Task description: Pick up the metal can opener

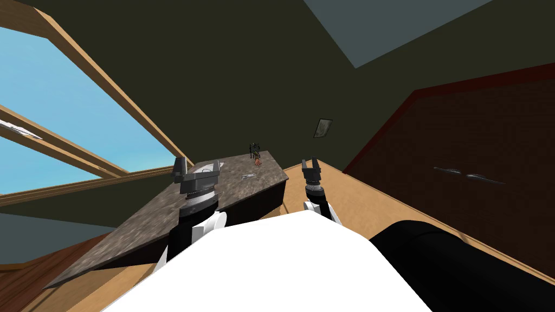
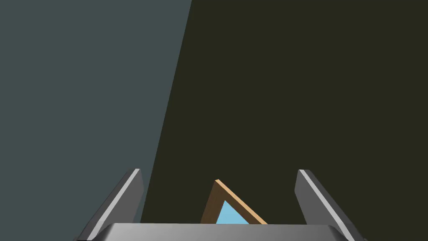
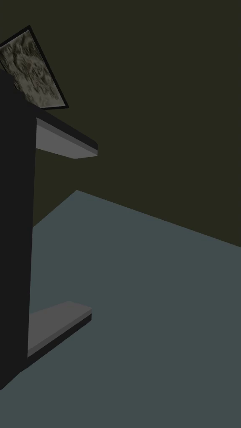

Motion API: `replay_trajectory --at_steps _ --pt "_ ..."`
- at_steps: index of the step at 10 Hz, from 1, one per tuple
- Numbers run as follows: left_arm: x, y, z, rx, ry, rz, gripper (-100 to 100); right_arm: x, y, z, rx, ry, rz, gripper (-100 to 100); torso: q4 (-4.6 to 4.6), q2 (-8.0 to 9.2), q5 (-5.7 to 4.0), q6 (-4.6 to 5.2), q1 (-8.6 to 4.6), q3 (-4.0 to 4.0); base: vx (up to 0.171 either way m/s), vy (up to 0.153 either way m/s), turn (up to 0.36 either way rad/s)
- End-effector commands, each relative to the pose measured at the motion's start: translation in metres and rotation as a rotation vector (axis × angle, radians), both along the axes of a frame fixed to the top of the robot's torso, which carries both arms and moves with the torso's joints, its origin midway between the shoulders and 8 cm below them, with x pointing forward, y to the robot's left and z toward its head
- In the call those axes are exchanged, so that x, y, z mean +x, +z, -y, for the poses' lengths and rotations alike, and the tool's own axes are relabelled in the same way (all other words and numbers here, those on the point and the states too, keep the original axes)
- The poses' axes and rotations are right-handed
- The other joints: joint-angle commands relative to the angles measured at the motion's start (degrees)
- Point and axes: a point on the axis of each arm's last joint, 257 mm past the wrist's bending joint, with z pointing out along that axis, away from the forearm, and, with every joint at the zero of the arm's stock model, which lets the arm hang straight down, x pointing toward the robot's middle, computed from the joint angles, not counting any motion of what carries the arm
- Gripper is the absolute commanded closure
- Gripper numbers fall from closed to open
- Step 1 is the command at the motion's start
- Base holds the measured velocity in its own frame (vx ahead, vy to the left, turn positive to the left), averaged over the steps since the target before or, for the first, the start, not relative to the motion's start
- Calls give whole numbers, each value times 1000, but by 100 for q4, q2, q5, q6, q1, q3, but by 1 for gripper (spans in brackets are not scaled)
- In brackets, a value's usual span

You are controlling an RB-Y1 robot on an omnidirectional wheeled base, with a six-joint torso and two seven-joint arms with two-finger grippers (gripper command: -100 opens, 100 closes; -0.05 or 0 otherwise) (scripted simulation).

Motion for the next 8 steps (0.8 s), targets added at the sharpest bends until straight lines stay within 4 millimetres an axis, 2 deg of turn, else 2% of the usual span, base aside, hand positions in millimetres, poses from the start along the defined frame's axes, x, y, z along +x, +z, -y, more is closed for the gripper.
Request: replay_trajectory --at_steps 1,5,8 --pt "12 -6 6 36 -21 -38 -100 0 0 0 0 0 0 0 0 0 0 0 0 0 -28 -22 14" --pt "50 -23 16 98 -54 -141 -100 0 0 0 0 0 0 0 3 16 -5 1 -21 9 -50 -57 13" --pt "67 -34 17 108 -59 -197 -100 0 0 0 0 0 0 0 1 6 -4 1 -16 4 -19 -39 6"
